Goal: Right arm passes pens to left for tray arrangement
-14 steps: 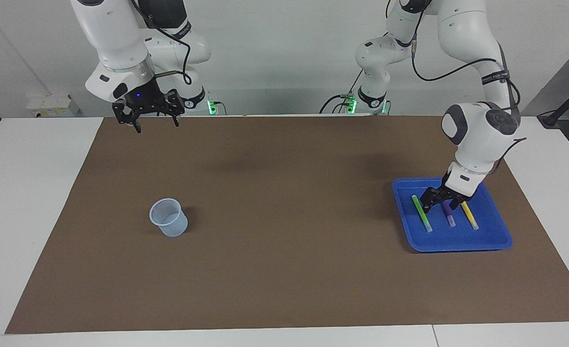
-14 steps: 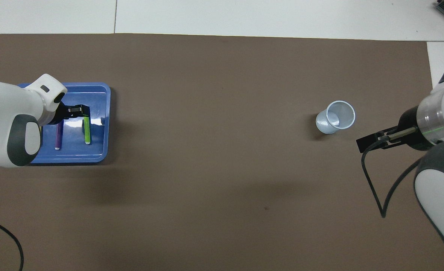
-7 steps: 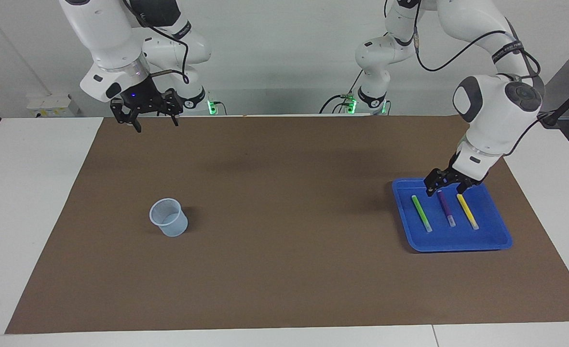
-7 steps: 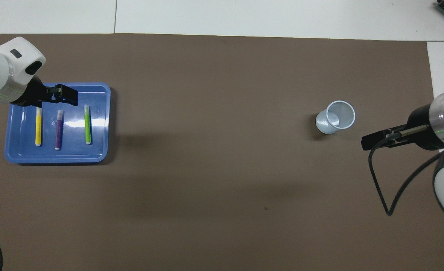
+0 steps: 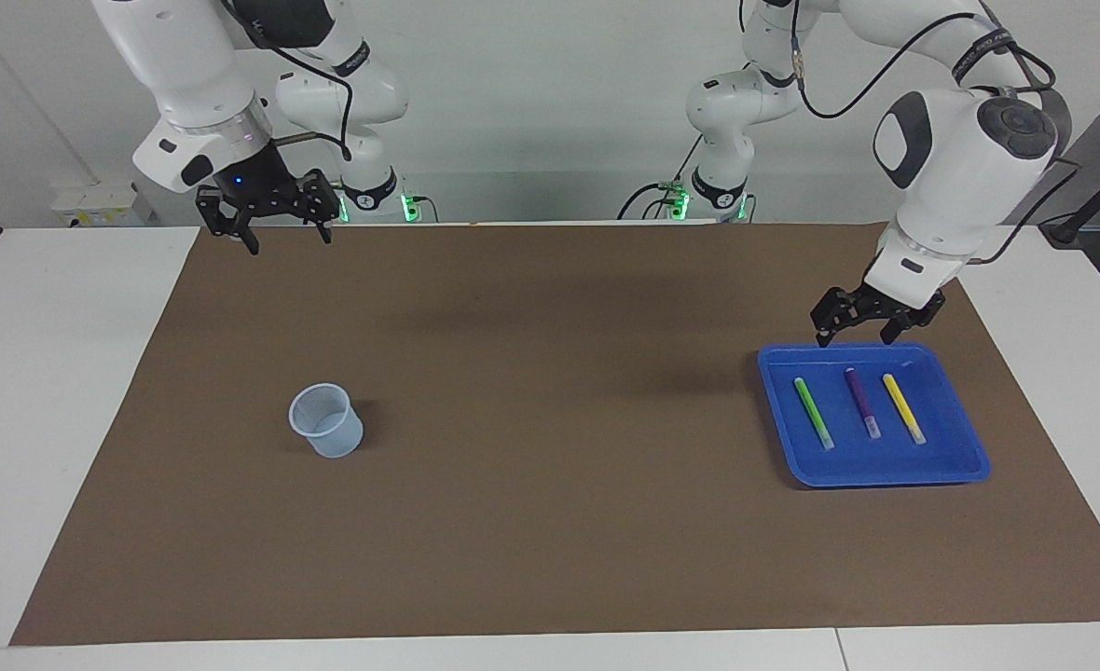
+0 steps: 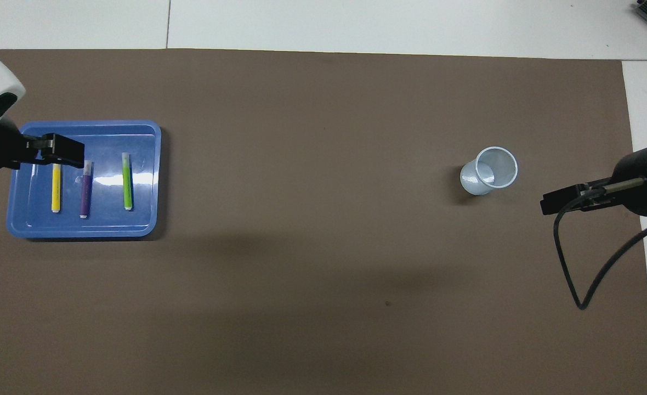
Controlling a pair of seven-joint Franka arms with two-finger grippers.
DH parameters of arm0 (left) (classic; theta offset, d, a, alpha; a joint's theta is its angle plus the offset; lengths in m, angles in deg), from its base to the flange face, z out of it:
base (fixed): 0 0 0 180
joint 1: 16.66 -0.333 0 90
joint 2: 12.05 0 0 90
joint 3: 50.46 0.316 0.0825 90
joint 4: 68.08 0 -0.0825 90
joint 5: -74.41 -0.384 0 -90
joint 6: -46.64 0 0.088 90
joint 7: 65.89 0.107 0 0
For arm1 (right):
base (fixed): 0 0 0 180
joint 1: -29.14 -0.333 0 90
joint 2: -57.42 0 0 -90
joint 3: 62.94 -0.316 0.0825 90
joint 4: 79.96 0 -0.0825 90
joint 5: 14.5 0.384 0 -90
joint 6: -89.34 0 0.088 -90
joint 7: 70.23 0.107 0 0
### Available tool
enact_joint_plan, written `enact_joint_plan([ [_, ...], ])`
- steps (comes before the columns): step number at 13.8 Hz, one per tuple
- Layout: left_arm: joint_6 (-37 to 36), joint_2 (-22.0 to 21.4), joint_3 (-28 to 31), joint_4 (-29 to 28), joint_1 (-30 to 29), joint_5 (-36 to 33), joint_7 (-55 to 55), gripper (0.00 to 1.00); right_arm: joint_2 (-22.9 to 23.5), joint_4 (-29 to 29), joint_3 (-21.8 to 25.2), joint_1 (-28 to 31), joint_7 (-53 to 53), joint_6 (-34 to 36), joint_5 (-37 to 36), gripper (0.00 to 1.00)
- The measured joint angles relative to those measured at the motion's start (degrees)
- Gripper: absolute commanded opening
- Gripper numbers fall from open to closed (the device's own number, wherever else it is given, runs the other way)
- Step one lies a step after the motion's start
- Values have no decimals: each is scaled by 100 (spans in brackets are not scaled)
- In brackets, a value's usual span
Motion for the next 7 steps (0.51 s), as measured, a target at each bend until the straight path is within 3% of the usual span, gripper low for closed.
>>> enact_joint_plan([
  [2, -282, -201, 67, 17, -10, 0, 7, 100, 0, 0, 0, 0, 0, 0, 0, 100],
  [7, -658, -204, 133, 324, -12, 27, 77, 100, 0, 0, 0, -1, 0, 0, 0, 100],
])
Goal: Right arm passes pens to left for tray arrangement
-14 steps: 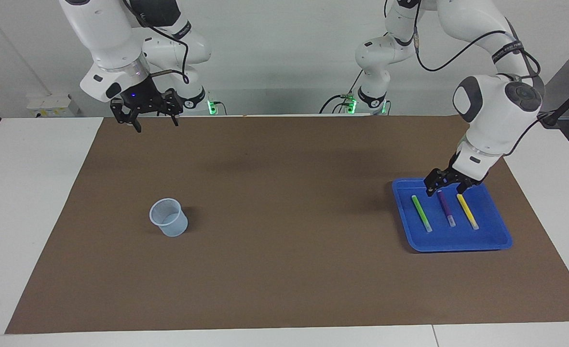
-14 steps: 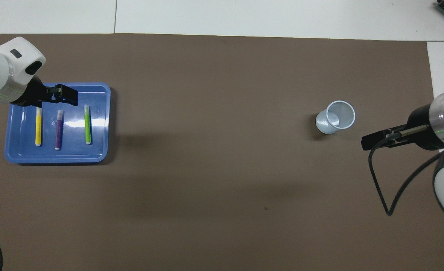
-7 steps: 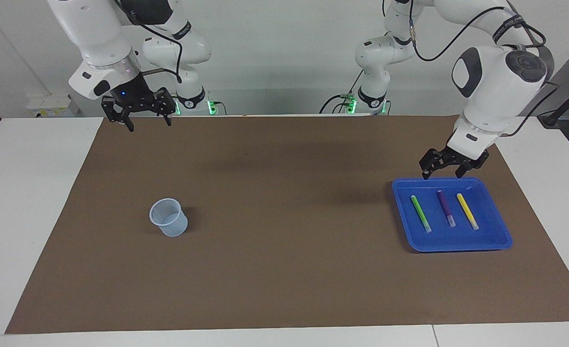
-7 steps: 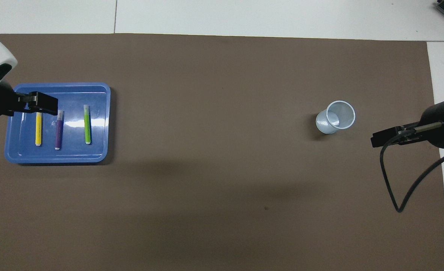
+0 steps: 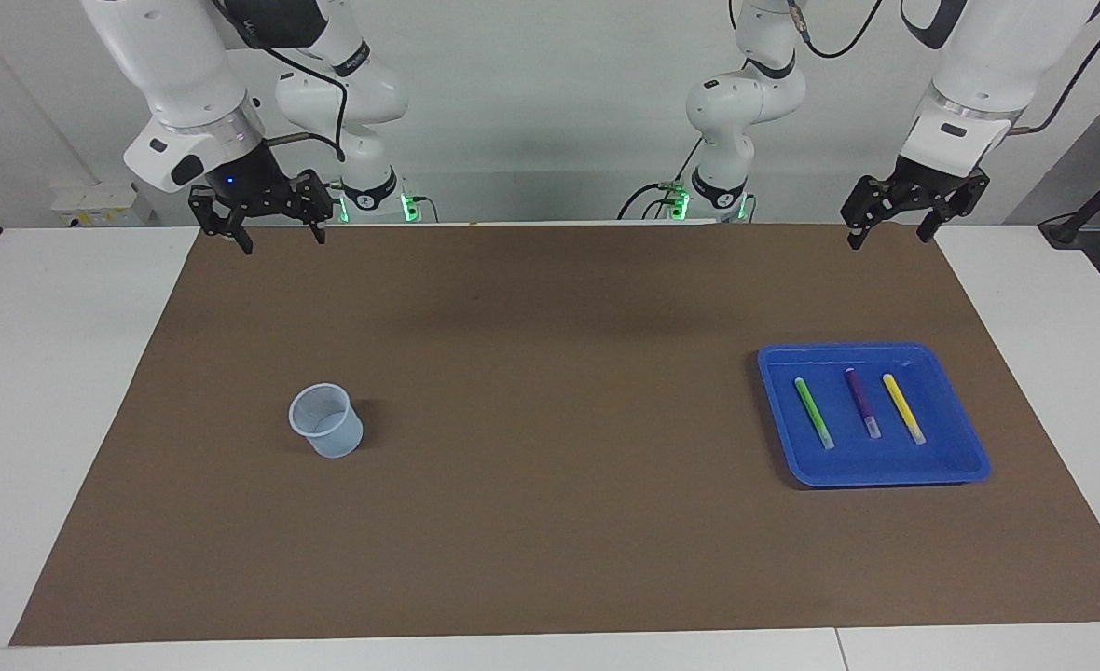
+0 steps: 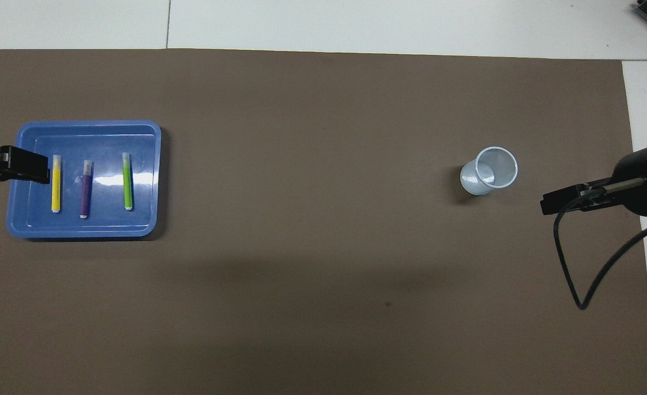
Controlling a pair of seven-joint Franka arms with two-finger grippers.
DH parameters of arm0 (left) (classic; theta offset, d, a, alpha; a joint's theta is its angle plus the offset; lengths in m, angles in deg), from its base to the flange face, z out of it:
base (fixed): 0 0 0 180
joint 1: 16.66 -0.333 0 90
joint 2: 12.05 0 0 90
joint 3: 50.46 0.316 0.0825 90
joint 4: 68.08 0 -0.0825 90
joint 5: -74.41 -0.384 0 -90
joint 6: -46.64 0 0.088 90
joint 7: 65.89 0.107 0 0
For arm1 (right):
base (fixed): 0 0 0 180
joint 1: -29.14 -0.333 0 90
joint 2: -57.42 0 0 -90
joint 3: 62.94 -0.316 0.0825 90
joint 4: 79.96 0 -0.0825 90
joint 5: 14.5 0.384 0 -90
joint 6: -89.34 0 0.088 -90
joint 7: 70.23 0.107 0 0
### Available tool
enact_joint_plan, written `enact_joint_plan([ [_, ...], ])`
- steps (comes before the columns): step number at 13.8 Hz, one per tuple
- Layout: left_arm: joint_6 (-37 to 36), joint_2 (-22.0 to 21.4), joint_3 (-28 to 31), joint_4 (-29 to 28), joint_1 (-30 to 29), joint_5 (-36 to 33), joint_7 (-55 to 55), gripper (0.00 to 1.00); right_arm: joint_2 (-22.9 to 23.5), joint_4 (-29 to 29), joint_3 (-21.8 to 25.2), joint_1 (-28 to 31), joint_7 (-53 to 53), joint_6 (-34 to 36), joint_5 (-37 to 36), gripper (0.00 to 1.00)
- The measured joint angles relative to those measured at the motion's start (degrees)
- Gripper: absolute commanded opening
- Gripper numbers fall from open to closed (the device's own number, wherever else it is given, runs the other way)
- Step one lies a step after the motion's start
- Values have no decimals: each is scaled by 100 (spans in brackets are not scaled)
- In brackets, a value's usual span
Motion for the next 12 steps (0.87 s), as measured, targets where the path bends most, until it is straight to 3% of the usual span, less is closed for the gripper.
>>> enact_joint_plan([
  [12, 257, -1, -49, -157, 6, 6, 5, 100, 0, 0, 0, 0, 0, 0, 0, 100],
])
